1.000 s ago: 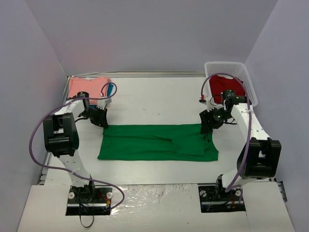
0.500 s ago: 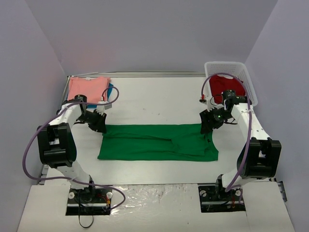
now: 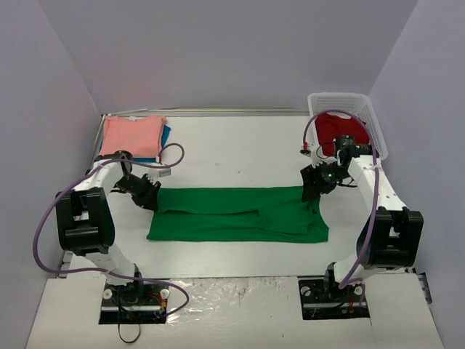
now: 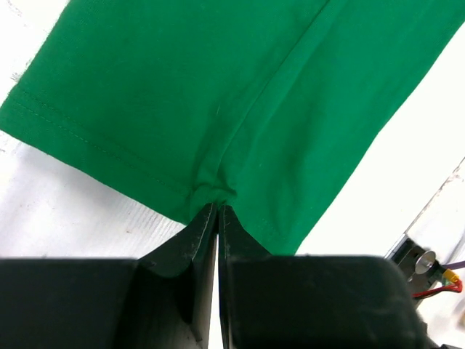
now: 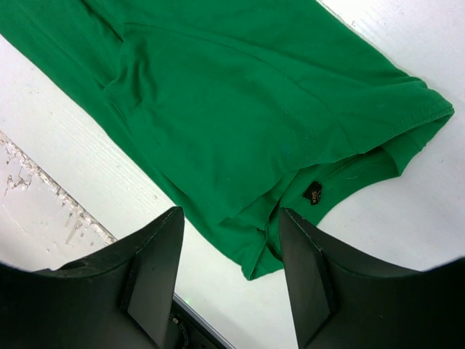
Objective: Fold and stack the t-shirts
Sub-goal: Fold the other side of the tshirt into a rectangle
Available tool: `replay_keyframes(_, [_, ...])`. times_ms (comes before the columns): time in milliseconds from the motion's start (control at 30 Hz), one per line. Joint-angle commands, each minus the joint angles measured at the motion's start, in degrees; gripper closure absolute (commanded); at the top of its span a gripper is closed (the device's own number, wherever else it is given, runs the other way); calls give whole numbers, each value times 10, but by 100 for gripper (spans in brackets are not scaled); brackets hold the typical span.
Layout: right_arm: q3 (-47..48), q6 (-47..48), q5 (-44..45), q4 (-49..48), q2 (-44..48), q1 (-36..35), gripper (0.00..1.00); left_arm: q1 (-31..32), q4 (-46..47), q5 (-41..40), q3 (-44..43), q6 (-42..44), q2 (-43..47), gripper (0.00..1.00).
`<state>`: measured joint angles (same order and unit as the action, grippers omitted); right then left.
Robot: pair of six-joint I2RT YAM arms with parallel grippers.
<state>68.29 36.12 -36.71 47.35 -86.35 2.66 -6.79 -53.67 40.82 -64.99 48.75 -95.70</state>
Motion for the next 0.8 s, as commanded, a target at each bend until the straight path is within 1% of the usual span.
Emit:
replay_keyframes(0, [2,3,-10,21,5,5,49,-2,-23,-5,-3,41,12,98])
replay_keyframes(167, [2,2,-10,21,-3,6,49,-2,-27,-15,-10,48,-8,97])
replay_keyframes(200, [2,1,-9,21,-7,5,49,-2,-28,-19,-10,49,-12,95])
replay_keyframes(233, [2,1,-8,21,-8,6,49,-2,-30,-21,-10,49,-12,87])
replay_keyframes(367, [2,-1,-4,19,-16,3,49,-2,-41,-28,-9,51,8,85])
replay_keyframes(400, [2,-3,-2,18,-17,2,49,-2,-42,-31,-11,51,14,82])
replay_keyframes(433, [2,-3,0,15,-17,2,49,-2,-42,-32,-13,50,20,77])
replay_keyframes(500, [1,-3,1,13,-18,0,49,-2,-51,-34,-26,43,34,76])
replay_keyframes(567, [0,-7,5,9,-21,-3,56,-2,-58,-29,-40,35,42,75])
replay_keyframes(600, [-1,-9,9,8,-26,-5,60,-2,-64,-25,-57,23,43,77])
replay_keyframes(633, [1,-12,20,8,-29,-12,78,-2,-69,-13,-65,17,44,79])
replay_keyframes(667, [1,-15,29,8,-38,-19,87,-1,-74,-7,-72,12,43,86])
replay_keyframes(700, [3,-18,40,8,-44,-23,95,4,-75,-2,-85,11,42,90])
replay_keyframes(733, [3,-24,51,9,-51,-23,100,7,-71,-1,-88,6,40,93])
replay_keyframes(767, [6,-33,71,10,-65,-42,100,10,-51,-6,-88,-2,36,97])
